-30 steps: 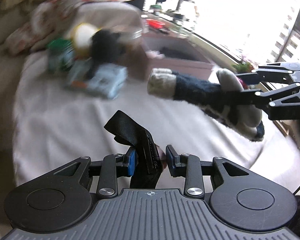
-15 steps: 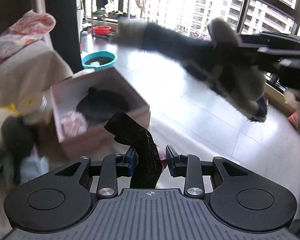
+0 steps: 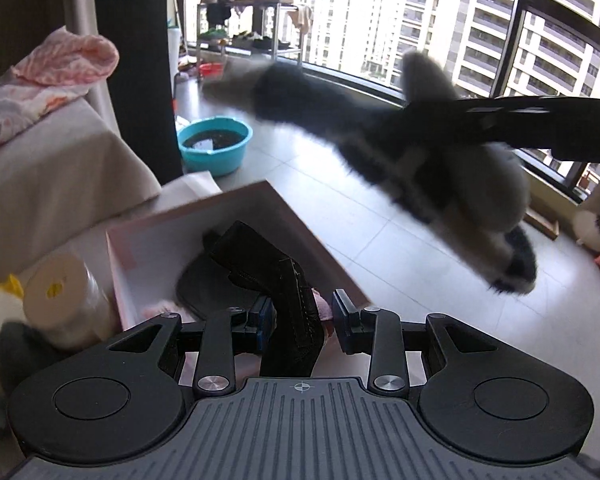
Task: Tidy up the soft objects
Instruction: 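Carry the bunny plush into the pink box with the right tool while left tool holds the strap, then open the right tool on the bunny in the box while left tool drops the strap in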
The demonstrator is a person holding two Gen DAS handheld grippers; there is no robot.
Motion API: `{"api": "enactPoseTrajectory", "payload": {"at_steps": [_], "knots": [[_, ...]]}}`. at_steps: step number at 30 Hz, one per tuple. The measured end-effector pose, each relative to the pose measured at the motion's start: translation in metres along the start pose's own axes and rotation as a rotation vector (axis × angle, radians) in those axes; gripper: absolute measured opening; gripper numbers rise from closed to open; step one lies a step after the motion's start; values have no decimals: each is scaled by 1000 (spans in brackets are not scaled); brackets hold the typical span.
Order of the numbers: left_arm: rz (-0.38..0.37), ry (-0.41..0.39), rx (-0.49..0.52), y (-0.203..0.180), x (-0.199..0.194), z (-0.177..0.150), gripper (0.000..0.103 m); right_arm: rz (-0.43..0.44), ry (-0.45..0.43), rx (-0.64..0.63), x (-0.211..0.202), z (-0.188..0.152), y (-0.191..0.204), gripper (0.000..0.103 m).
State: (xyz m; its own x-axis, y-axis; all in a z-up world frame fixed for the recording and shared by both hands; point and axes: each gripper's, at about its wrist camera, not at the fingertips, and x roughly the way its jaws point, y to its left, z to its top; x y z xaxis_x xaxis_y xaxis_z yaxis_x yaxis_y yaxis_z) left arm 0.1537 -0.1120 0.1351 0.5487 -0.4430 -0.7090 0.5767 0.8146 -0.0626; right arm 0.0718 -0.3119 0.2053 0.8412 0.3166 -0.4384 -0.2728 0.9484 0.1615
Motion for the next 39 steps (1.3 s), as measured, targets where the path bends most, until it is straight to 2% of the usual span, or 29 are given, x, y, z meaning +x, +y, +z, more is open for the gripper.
{"api": "enactPoseTrajectory", "payload": {"at_steps": [5,8,13,16,18,20,22,23,24,26,27,28,29,30,32,36,39], "knots": [[-21,22,-46,36,31,7,36,15,101,133,62,2,-10,45],[3,56,-66,52,50,6,36,23,161,206,104,1,-12,46],[21,9,-69,69,46,1,36,-21,268,290,169,-12,-12,54],[29,27,-56,77,47,0,36,17,328,306,185,-26,-12,54],[53,73,11,72,57,0,37,4,316,279,184,-29,-9,56],[65,66,64,65,61,0,37,-16,267,233,176,-24,-4,60],[-9,-7,34,65,53,2,40,-49,202,181,163,-17,5,62],[-4,2,38,64,54,2,37,-58,177,157,157,-12,8,62],[-17,29,31,64,56,3,39,-64,151,132,151,-8,12,64],[-7,80,-54,72,62,1,36,-77,115,90,141,1,17,65],[-44,81,-92,77,62,0,36,-84,104,68,136,4,21,65],[-122,68,-161,83,59,-3,40,-94,97,44,134,5,25,65],[-140,45,-222,89,56,-5,38,-98,94,28,131,7,26,65],[-118,16,-241,90,49,-8,36,-98,96,10,131,6,29,65],[-118,-64,-237,90,31,-15,37,-94,102,-5,132,3,34,65],[13,-197,-246,99,-25,-41,37,-82,130,3,134,-7,35,65],[129,-271,-343,123,-69,-77,37,-62,148,-24,134,-20,41,66]]}}
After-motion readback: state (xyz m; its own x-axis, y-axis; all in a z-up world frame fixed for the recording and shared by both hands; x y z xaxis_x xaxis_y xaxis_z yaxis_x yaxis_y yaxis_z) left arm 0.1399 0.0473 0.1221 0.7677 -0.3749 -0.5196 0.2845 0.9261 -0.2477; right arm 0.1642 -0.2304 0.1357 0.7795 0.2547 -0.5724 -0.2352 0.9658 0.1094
